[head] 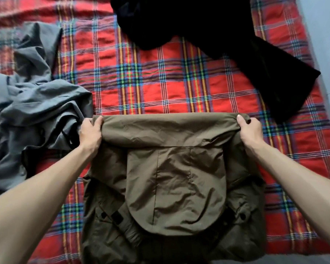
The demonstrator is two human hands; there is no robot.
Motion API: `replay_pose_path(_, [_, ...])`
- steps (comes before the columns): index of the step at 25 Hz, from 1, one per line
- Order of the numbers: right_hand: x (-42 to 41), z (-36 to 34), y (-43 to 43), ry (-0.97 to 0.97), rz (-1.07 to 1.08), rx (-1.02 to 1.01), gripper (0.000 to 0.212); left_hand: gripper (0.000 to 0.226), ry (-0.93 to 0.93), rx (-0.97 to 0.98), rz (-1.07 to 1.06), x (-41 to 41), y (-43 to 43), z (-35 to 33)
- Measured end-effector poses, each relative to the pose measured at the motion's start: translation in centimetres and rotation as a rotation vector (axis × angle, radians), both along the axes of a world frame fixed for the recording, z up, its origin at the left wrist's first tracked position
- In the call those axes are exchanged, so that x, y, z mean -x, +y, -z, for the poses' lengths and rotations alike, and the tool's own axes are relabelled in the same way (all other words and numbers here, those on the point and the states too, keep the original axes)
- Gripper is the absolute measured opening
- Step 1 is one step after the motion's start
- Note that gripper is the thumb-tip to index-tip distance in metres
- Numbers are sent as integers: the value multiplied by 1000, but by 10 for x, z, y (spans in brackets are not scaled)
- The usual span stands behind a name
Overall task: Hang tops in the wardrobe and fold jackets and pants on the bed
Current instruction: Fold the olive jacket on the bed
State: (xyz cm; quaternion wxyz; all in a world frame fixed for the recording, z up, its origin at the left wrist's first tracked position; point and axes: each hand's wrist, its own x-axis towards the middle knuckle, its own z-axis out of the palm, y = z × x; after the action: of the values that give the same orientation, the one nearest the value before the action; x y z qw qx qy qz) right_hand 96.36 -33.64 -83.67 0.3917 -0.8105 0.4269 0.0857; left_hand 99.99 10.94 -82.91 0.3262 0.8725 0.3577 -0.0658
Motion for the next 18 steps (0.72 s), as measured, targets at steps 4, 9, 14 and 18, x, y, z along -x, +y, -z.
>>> replay_pose_path(4, [-31, -61, 1, -268, 71, -13, 24, 22, -315, -48, -80, -29, -5, -62])
replay_pose_path(9, [-131, -71, 3, -411, 33, -241, 22, 23, -279, 126, 38, -112, 3, -70])
replay_pose_path(14, [-136, -23, -23, -258, -46, -235, 17, 17, -111, 108, 149, -118, 28, -45])
replay_pose_path(18, [-173, -81, -28, -314, -154, 182, 27, 29, -153, -240, 82, -150, 20, -108])
